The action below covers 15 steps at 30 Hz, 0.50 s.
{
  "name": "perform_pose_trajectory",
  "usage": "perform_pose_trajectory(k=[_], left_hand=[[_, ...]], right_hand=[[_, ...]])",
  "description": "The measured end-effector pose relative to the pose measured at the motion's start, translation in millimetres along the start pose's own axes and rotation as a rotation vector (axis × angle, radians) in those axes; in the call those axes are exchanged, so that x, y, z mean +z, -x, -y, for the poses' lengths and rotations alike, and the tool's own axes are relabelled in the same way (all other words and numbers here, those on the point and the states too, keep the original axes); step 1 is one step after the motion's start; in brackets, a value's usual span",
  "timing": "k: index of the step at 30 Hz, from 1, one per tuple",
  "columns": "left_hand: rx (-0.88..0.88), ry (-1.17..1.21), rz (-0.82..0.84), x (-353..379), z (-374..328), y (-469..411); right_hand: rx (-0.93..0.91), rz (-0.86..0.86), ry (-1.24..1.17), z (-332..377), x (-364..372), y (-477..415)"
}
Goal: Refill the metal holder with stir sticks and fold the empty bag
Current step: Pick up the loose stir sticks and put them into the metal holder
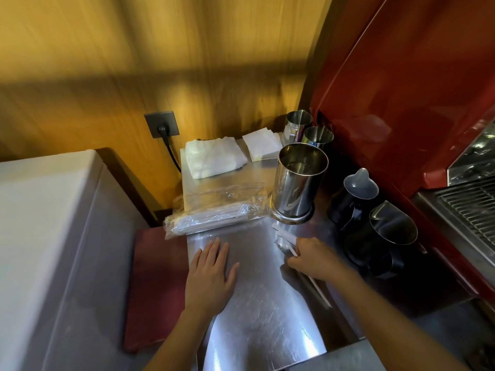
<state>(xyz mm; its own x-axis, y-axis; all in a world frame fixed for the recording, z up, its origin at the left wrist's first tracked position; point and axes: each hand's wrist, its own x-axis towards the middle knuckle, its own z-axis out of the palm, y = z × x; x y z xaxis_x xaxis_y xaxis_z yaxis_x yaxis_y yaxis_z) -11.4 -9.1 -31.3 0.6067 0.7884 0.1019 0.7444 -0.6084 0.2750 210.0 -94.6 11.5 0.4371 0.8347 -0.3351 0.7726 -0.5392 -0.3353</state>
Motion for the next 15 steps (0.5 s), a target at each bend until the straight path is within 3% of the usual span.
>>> perform_pose_trajectory(k=[9,15], left_hand=[[-0.035,-0.018,0.011,2,-2,0],[-0.048,-0.045,0.036,0,-1,0]], right_hand=[[-0.201,-0.267,-0.513,35,-89,11],[-0.353,-0.707,-0.665,48,-148,11]])
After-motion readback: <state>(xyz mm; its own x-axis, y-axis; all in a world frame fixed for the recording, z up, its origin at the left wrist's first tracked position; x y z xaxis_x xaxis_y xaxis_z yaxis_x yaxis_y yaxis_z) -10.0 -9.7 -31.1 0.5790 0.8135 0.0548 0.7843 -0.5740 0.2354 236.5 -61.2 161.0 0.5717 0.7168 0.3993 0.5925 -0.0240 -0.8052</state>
